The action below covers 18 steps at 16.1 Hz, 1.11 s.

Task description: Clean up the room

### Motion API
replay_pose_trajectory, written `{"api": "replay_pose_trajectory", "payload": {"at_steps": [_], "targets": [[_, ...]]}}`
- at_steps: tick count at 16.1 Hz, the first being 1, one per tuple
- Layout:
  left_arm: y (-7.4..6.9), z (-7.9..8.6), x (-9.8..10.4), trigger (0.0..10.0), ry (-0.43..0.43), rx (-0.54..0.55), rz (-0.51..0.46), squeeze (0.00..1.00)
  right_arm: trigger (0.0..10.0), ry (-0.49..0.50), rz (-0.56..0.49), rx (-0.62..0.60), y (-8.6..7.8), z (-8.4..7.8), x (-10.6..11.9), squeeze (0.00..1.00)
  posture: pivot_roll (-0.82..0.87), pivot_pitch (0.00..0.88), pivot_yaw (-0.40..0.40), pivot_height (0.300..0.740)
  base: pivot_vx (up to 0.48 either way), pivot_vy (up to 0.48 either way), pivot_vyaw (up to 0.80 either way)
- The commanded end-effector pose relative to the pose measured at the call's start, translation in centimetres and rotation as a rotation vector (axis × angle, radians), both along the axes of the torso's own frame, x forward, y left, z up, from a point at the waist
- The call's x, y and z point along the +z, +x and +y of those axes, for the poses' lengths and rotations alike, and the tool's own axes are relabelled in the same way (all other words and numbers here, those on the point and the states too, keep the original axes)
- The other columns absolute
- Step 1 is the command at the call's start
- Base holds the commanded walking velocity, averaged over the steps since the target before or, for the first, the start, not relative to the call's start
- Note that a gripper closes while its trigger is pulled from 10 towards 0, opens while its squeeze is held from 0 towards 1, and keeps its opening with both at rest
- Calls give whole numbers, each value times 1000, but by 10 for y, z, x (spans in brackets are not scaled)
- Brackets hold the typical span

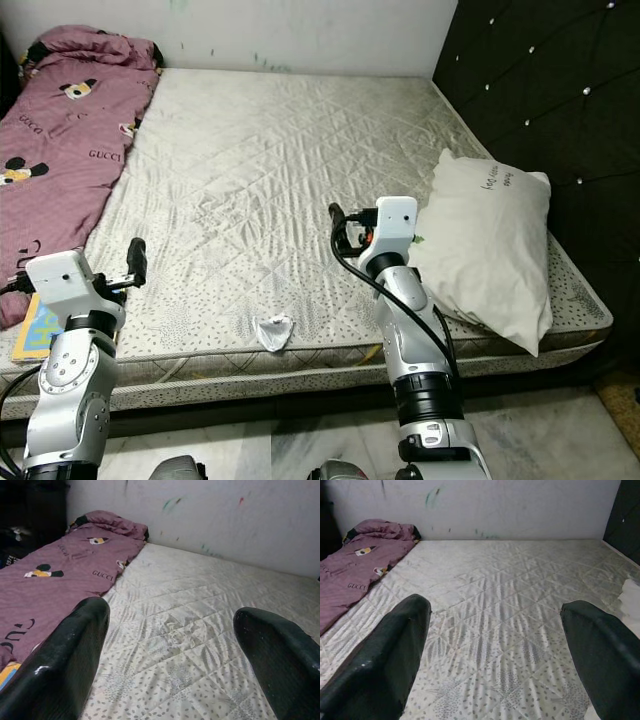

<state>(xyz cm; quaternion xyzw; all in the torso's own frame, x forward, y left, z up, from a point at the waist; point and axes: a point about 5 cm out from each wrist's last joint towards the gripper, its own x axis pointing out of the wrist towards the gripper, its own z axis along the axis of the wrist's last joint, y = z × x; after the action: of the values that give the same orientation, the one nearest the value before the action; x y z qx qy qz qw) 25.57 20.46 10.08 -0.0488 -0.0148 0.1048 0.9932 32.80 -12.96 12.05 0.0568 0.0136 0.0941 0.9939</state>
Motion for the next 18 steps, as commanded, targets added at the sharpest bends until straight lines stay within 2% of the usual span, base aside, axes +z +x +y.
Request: {"api": "replay_pose_trajectory", "payload": {"at_steps": [1,6,12,15,18], "targets": [[0,-2,3,10000,1,-7,-10,0,10000,-3,-8,7,-1,-1,2,0,-18,0,-69,677,0,0,0],[1,-1,3,10000,11,13,-13,0,10000,-12,-10,16,0,1,3,0,-16,0,-72,623,0,0,0],[2,1,4,10000,21,22,-15,0,10000,-10,-9,30,2,4,3,0,-17,0,-74,623,0,0,0],[1,3,3,10000,17,42,-8,0,10000,-39,-22,63,3,9,4,0,-14,0,-77,623,0,0,0],[2,3,3,10000,13,43,-8,0,10000,-56,-37,87,3,14,6,0,-16,0,-81,623,0,0,794]]}}
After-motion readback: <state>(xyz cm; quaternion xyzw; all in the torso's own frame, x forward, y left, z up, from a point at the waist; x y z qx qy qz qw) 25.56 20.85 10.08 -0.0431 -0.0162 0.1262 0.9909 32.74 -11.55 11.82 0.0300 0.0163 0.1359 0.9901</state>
